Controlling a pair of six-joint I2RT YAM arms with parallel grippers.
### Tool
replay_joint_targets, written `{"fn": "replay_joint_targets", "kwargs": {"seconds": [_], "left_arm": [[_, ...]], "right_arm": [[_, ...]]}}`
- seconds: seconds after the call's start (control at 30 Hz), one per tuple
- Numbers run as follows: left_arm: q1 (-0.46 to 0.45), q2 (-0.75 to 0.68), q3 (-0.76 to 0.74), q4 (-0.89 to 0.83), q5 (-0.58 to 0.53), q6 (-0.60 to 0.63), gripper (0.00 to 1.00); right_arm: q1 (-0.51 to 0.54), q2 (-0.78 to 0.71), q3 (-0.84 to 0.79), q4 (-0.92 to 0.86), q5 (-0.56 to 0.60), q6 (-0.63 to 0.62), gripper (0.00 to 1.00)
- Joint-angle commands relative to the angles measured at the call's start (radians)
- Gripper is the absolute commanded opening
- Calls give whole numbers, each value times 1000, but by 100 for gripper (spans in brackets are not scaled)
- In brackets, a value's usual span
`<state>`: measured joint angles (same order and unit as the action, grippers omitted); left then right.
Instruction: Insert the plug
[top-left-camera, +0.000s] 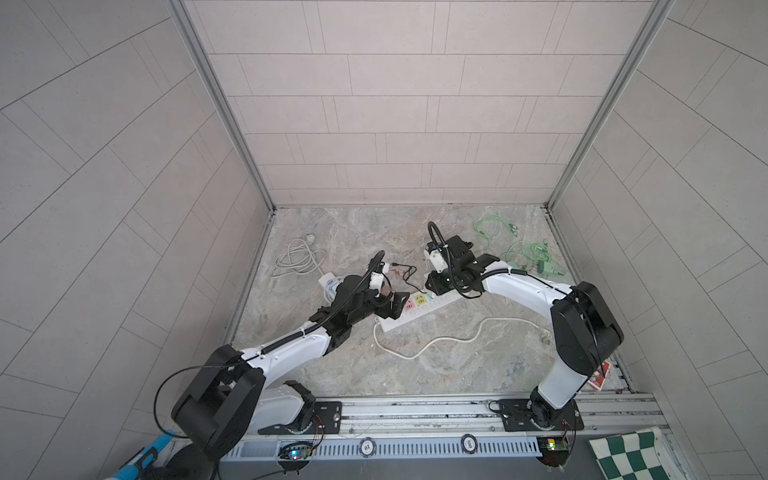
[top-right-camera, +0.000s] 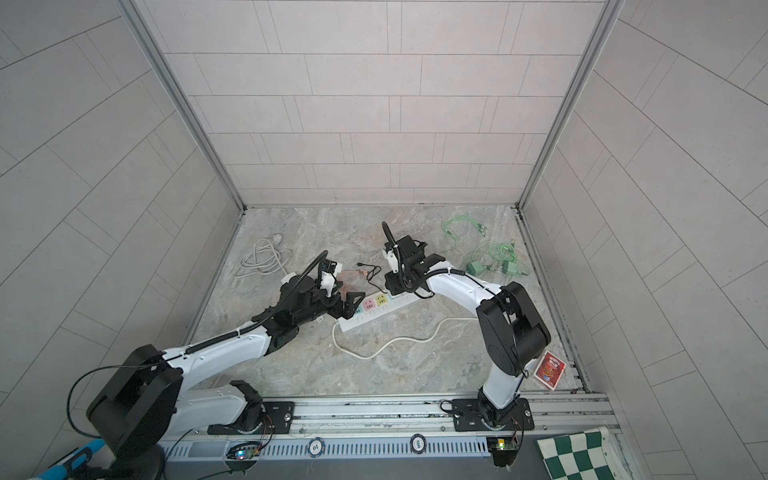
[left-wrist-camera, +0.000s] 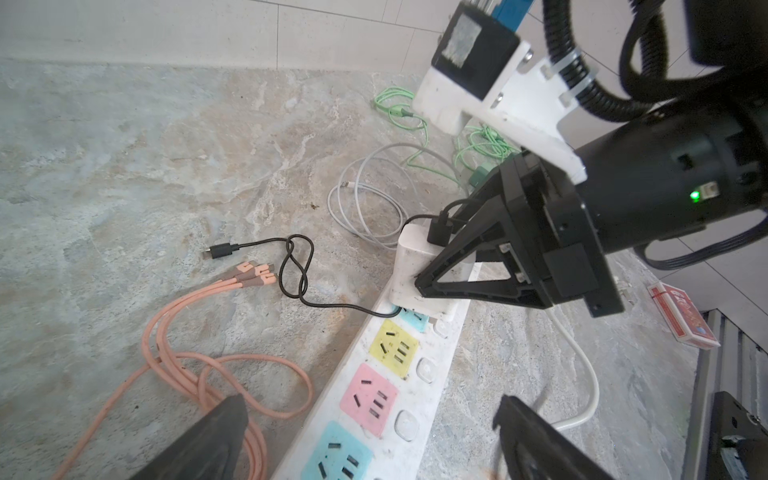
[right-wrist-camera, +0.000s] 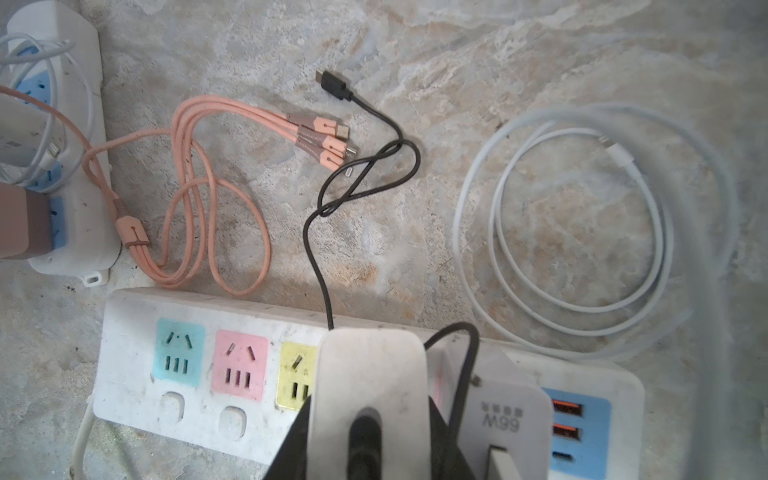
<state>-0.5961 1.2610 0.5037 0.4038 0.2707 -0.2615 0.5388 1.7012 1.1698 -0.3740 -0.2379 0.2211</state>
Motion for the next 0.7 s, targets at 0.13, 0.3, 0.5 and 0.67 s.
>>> {"fn": "replay_joint_targets", "kwargs": {"seconds": [0.13,0.3,0.5,0.67], "left_arm": [[-1,118,131,-141,-61,16,98],[0,258,257,-261,-31,31,89],[-1,390,441,-489,-30,52,74],[-2,474,542,-631,-33,102,73]], "right_arm": [[11,-60,-48,98,60,-27,1],[13,-97,-68,139,35,-25,1],[13,-153,-89,168,20,-26,2],[13,-148,-90,167,18,-22,2]]}}
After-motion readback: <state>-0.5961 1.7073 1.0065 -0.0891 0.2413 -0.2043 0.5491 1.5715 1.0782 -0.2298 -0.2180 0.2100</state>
